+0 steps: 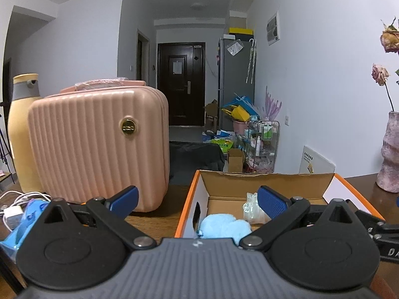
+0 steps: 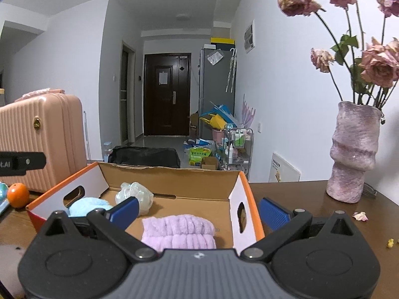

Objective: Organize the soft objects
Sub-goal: 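Withdraw both tools from the box back toward the table items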

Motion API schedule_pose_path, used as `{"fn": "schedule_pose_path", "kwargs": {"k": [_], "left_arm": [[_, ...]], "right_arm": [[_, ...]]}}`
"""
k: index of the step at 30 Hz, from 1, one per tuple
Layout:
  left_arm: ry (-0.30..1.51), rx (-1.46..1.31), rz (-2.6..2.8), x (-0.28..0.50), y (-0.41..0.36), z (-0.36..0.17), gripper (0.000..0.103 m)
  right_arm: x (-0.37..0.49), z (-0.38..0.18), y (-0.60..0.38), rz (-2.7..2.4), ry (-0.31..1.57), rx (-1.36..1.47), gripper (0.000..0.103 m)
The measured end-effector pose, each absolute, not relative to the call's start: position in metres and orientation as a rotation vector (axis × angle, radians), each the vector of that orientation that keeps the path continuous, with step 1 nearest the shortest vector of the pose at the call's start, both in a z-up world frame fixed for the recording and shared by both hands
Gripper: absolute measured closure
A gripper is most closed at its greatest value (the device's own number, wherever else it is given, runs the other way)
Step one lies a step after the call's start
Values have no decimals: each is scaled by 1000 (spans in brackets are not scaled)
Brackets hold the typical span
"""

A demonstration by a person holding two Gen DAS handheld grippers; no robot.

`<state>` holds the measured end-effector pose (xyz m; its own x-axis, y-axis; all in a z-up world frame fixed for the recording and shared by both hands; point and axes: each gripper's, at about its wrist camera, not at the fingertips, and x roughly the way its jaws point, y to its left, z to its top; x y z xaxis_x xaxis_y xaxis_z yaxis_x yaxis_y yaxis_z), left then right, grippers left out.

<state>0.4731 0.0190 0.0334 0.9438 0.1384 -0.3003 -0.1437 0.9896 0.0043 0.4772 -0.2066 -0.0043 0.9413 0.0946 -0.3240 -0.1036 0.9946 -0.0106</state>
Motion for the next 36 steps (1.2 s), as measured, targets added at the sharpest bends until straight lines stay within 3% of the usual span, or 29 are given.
{"fn": "schedule_pose_path", "kwargs": {"k": [36], "left_arm": [[325,-37,130,322,38,25,0]], "right_arm": [[318,-9,-209,154,300,-31,0]]}}
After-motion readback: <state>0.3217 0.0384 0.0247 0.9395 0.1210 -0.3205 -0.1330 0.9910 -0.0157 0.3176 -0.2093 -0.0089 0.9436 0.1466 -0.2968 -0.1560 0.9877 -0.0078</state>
